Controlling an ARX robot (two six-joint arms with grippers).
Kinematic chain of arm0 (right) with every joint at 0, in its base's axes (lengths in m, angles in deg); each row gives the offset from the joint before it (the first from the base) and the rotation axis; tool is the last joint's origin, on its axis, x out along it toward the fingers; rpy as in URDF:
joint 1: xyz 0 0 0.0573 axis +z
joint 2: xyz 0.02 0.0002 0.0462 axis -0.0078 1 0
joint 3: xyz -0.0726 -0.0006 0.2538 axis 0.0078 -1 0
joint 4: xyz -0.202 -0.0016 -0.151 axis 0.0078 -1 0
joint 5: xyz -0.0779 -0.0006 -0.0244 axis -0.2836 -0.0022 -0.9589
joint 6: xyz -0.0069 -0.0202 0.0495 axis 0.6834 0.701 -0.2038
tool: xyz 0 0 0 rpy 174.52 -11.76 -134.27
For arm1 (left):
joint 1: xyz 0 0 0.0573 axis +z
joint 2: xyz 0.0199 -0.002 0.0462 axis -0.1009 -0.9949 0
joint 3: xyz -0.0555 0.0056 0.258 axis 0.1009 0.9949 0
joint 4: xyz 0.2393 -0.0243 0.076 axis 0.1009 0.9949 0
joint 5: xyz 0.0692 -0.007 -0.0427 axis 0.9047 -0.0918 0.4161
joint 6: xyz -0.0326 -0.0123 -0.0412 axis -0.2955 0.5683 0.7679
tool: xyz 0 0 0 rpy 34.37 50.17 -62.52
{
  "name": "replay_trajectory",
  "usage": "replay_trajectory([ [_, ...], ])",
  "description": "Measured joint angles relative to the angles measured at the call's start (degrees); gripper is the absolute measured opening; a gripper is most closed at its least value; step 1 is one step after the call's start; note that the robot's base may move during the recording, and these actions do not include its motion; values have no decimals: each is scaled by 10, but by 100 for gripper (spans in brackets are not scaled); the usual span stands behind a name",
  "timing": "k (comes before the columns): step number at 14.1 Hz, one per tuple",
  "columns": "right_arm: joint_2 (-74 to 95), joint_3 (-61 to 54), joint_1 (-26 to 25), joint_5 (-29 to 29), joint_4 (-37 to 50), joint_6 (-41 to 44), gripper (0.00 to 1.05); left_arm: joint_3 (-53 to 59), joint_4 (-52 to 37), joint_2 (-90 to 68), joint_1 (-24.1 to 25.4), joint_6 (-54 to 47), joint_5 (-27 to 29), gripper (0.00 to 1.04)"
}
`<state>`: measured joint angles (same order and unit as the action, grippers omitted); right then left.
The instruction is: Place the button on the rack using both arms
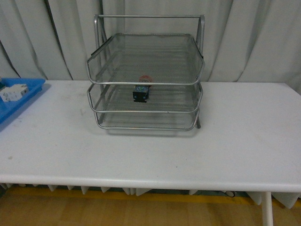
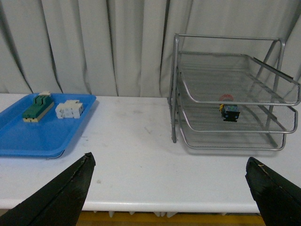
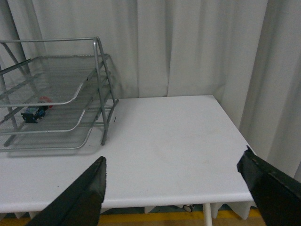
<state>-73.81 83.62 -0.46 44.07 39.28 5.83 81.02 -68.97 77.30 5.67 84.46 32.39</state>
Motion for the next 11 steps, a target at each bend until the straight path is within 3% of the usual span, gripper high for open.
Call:
replay_trajectory([
  [2, 0, 0, 0, 0, 0, 0, 100, 0, 0, 0, 0, 0, 0, 98],
  [11, 0, 0, 0, 0, 0, 0, 98, 0, 0, 0, 0, 0, 0, 98],
])
